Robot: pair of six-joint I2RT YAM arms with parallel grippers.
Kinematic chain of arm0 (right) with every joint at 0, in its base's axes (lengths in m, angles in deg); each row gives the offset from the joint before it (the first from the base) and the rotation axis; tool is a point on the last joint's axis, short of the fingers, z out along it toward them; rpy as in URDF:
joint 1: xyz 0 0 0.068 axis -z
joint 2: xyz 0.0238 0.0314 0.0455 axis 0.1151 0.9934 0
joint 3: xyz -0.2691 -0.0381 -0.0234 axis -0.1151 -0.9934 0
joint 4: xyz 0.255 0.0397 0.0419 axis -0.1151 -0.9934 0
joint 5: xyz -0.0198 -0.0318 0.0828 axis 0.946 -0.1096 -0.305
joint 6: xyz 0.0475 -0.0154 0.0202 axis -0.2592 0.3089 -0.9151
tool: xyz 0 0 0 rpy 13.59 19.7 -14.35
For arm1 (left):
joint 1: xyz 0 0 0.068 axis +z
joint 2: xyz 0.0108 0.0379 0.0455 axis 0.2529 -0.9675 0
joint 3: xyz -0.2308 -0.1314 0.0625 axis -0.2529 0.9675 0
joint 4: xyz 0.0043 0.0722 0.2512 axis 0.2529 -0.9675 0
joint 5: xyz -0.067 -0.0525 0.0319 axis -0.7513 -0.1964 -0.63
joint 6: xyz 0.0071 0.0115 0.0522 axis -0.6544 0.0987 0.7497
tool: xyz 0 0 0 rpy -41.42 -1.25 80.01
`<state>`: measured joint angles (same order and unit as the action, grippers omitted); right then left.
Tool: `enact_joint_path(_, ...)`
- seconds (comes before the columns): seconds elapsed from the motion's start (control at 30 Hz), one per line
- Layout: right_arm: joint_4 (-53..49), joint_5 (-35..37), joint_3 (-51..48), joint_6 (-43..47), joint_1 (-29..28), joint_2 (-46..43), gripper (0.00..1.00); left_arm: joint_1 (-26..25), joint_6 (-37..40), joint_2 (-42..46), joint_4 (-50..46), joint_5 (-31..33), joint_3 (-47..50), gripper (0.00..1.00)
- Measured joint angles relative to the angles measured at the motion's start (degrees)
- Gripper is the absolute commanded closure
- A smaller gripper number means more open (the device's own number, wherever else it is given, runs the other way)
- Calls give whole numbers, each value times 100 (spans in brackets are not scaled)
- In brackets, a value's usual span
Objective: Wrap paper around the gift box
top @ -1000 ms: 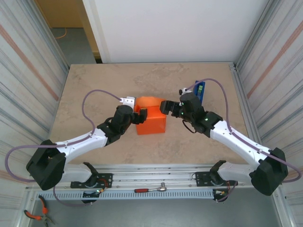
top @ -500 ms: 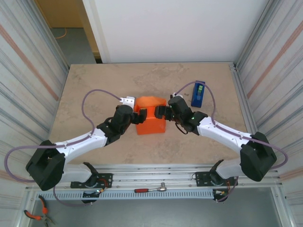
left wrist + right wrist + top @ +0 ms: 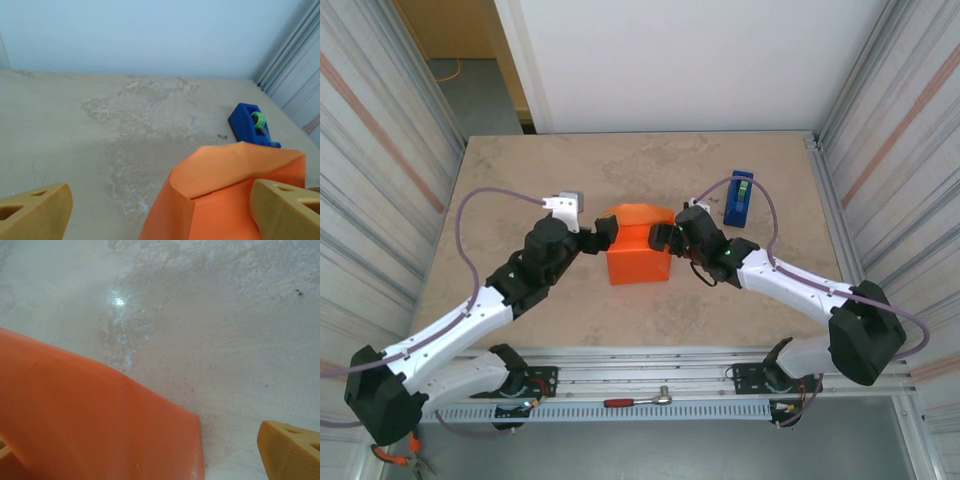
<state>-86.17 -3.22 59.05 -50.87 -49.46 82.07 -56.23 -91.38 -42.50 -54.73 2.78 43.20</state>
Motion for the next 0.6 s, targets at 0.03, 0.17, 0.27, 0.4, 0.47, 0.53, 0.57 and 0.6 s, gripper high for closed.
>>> enact_joint_path(0.03, -15, 2, 0, -7, 0, 0, 2, -7, -44, 13, -17, -9, 11, 9)
enact_joint_path(0.17, -35, -4, 2, -50, 0, 2, 2, -170, -138, -17, -50, 11, 120, 10)
enact_joint_path(0.27, -59, -35, 44, -129, -2, 55, 2, -282, -151, -133, -109, 39, 205, 11)
enact_joint_path(0.4, -122, -63, 190, -153, -4, 192, 2, -317, -168, -280, -173, 212, 365, 13)
enact_joint_path(0.47, -140, -68, 223, -175, -4, 227, 2, -317, -168, -302, -168, 310, 442, 16)
enact_joint_path(0.53, -162, -66, 262, -223, -4, 262, 2, -317, -166, -334, -166, 396, 470, 18)
enact_joint_path(0.57, -170, -68, 284, -262, -2, 286, 2, -317, -166, -363, -142, 433, 470, 20)
enact_joint_path(0.6, -170, -66, 295, -280, 0, 308, 2, -317, -149, -402, -111, 450, 470, 22)
